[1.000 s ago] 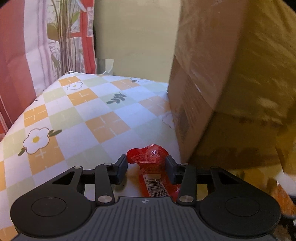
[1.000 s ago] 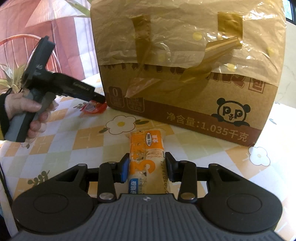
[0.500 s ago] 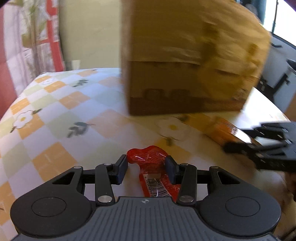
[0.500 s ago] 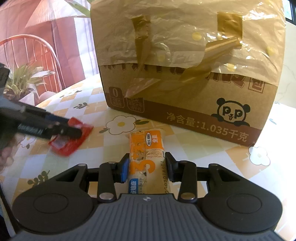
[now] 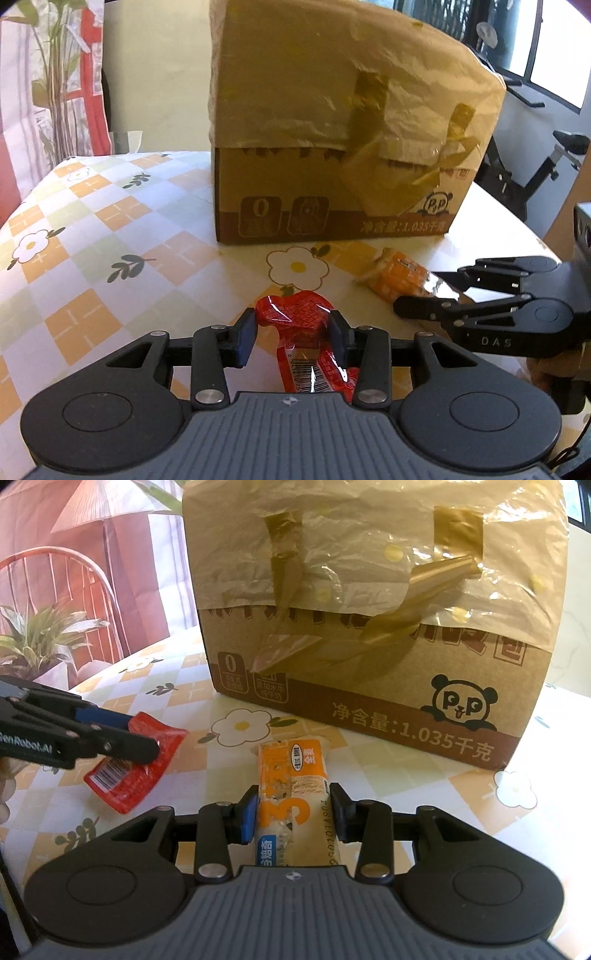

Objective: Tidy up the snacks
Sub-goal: 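Carry the red and orange packets over the box and open both tools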

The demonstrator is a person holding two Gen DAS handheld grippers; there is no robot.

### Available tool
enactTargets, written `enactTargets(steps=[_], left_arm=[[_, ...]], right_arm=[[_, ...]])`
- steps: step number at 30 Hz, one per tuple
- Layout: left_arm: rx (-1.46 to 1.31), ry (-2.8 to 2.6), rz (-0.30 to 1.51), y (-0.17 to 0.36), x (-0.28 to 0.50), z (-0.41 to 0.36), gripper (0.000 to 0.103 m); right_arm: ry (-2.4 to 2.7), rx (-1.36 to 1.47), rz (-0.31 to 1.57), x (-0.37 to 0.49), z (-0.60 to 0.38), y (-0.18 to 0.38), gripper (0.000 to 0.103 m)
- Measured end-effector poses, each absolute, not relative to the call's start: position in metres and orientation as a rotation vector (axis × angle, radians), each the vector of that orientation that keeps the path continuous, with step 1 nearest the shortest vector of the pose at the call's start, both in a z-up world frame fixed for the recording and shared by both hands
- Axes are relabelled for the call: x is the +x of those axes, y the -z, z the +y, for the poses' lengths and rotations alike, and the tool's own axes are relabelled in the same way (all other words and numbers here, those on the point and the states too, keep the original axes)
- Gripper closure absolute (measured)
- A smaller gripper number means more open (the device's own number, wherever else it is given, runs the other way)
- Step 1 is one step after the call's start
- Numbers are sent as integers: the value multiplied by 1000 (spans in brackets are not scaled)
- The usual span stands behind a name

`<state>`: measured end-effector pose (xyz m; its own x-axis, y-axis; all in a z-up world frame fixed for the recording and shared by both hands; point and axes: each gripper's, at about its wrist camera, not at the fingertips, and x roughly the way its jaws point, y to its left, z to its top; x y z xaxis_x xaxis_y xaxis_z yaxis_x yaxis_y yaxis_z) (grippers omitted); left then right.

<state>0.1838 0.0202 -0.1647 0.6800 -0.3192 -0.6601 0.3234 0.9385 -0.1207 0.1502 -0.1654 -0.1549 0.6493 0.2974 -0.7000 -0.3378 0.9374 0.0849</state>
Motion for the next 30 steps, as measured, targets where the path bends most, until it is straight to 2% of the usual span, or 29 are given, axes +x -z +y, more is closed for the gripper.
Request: enactTargets(steps=[9, 18, 24, 30], left_arm=[[-23, 377, 663, 129, 183, 21, 60], [-56, 415, 495, 59, 196, 16, 60], [-61, 431, 394, 6, 234, 9, 59], [-45, 421, 397, -21, 290, -8, 59]], right_arm=[[-362, 0, 752, 140, -172, 133, 64], [-412, 30, 569, 138, -187, 43, 64], [-409, 78, 441, 173, -197, -25, 64], [-318, -2, 470, 248, -191, -46, 64]])
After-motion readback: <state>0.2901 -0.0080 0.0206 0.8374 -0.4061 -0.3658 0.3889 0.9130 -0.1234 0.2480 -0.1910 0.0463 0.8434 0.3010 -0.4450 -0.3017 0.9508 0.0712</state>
